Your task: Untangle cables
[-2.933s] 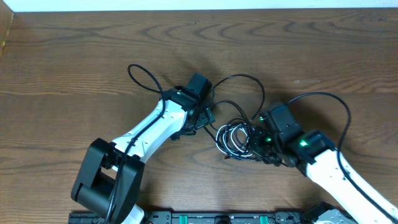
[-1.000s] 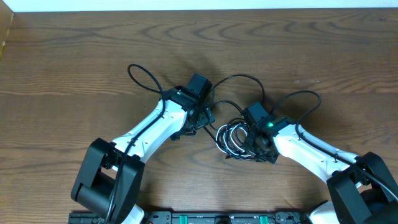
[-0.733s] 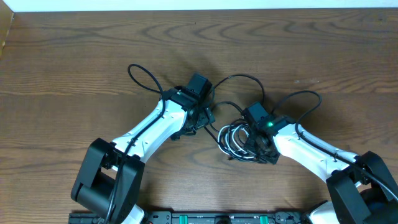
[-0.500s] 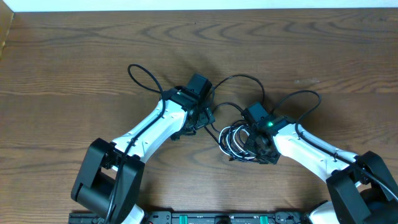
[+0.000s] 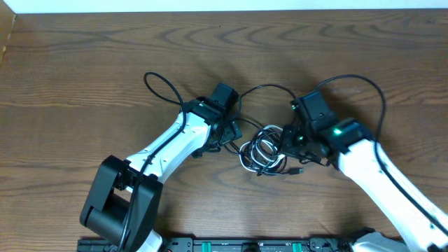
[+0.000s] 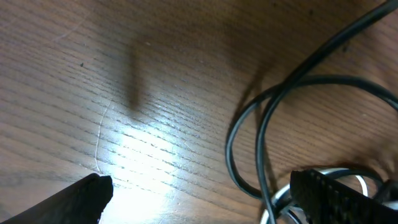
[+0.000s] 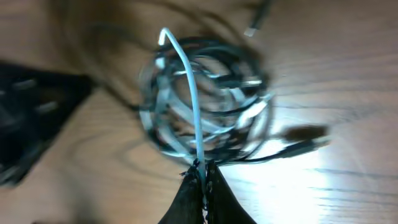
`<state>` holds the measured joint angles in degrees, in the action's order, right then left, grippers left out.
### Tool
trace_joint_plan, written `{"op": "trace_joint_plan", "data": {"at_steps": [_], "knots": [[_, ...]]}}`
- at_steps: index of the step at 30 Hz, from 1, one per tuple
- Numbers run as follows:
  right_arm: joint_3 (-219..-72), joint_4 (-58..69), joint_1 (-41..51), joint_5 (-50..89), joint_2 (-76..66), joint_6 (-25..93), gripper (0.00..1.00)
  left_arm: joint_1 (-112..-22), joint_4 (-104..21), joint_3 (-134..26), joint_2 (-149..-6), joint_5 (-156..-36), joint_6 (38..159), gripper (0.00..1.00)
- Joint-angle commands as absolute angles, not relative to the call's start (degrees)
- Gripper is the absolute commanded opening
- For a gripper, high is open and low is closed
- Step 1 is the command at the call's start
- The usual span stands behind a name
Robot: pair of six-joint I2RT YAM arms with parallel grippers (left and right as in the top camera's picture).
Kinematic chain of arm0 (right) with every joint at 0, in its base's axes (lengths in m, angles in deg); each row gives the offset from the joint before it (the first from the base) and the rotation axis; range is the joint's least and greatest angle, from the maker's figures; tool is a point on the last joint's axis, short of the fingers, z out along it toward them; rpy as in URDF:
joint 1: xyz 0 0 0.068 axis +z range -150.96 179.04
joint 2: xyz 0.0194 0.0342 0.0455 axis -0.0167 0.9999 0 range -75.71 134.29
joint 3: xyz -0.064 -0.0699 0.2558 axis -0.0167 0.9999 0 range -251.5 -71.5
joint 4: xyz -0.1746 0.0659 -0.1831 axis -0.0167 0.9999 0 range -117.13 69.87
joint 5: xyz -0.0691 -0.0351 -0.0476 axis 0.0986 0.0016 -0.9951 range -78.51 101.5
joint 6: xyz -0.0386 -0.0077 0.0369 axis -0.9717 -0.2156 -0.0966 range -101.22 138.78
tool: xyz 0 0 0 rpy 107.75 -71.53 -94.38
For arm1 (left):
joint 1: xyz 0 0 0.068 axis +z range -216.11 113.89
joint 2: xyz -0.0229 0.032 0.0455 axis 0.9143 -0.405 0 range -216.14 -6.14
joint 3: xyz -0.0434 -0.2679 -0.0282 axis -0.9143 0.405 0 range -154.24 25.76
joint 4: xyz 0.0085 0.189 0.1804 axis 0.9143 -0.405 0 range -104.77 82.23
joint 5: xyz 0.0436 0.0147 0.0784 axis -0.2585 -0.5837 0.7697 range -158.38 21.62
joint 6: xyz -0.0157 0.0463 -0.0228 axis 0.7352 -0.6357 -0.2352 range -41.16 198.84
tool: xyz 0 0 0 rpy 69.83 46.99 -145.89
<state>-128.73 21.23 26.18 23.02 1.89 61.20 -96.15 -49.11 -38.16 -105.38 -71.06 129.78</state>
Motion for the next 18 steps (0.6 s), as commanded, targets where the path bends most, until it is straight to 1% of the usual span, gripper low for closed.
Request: {"op": "trace_joint_plan", "data": {"at_steps": [1,7,18], "knots": [[-129.3,21.4,26.1,26.0,-1.6,57.3,0.01,-96.0,-49.3,-38.2,-106.0,-70.7,129.5,0.98],[-129.3,20.6,26.1,26.0,-4.1,57.2,0.01,-96.0,-49.3,-38.2,-106.0,-70.7,129.5,0.98],[-129.3,20.2,26.1,23.8,-4.2,55.1,0.01,-96.0,-47.4,-38.2,-106.0,-70.7,130.0,0.98]]}}
